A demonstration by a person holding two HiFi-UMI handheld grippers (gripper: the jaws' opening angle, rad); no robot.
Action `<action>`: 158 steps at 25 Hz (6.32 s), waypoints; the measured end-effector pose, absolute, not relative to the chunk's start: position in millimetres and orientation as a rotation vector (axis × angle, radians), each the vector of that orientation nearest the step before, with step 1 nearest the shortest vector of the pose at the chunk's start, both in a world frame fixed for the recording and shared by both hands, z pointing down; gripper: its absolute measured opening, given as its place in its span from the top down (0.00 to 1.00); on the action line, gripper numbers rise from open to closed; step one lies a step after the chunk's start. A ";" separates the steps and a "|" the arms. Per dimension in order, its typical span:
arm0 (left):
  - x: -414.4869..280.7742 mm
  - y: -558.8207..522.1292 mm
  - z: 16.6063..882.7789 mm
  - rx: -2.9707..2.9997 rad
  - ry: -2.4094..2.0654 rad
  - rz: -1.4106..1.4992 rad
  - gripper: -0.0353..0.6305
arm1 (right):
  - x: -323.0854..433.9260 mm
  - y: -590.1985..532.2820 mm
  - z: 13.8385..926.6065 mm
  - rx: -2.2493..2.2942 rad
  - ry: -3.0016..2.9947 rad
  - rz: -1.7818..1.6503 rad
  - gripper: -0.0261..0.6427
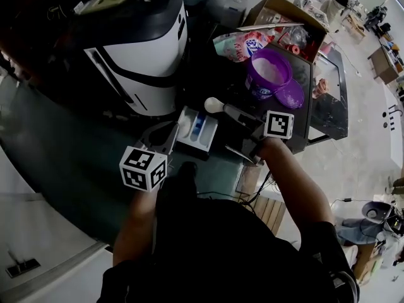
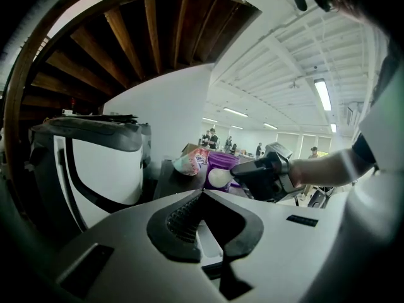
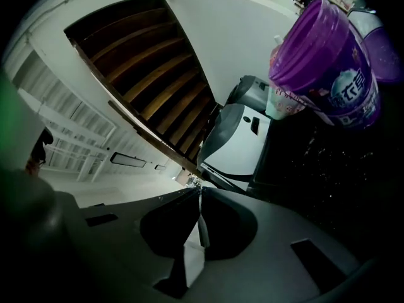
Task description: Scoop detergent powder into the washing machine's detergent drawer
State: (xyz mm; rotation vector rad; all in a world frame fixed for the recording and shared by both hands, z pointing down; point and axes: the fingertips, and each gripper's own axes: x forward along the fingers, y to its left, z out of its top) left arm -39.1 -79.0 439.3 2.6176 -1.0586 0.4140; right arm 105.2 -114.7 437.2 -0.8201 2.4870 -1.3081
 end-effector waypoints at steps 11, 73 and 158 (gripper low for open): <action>-70.7 -89.0 457.2 2.557 -1.101 0.384 0.94 | 51.3 -118.7 473.4 -0.809 2.519 -1.413 0.93; -101.2 -111.2 504.6 2.453 -1.061 0.442 0.94 | 2.1 -153.4 582.1 -1.268 3.389 -0.769 0.93; -93.3 -101.0 513.1 2.432 -1.014 0.431 0.94 | -25.0 -127.1 571.0 -1.147 3.826 0.852 0.93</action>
